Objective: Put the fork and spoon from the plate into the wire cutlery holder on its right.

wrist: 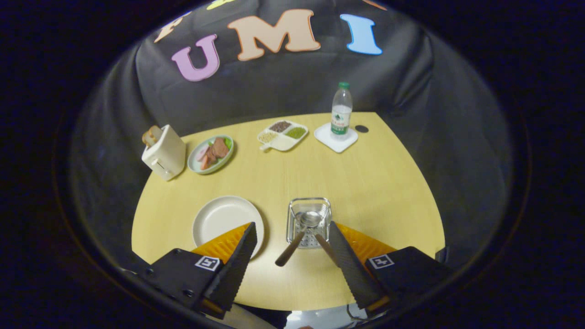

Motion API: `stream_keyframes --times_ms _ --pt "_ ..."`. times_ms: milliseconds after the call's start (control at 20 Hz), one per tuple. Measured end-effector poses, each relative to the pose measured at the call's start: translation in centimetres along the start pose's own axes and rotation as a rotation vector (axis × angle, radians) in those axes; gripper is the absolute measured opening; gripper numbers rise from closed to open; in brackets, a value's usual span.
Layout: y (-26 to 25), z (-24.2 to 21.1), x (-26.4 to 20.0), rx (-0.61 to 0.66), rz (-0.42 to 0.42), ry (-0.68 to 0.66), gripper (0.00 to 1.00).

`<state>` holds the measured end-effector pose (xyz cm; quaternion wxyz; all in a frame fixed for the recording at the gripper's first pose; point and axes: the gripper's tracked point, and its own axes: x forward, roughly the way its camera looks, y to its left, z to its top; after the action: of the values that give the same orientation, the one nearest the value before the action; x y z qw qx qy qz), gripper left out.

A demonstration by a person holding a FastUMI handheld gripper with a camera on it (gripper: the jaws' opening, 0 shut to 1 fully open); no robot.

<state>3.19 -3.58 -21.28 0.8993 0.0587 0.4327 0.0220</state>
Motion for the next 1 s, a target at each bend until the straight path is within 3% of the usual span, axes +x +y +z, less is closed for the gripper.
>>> stream_keyframes --times_ms 350,550,1000 --pt "1.8 4.9 -7.8 -0.032 0.059 -0.412 1.0" --pt "2.2 6.7 -12.3 -0.039 0.051 -0.595 1.0" --pt "2.7 7.6 -16.7 -0.051 0.022 -0.776 1.0"
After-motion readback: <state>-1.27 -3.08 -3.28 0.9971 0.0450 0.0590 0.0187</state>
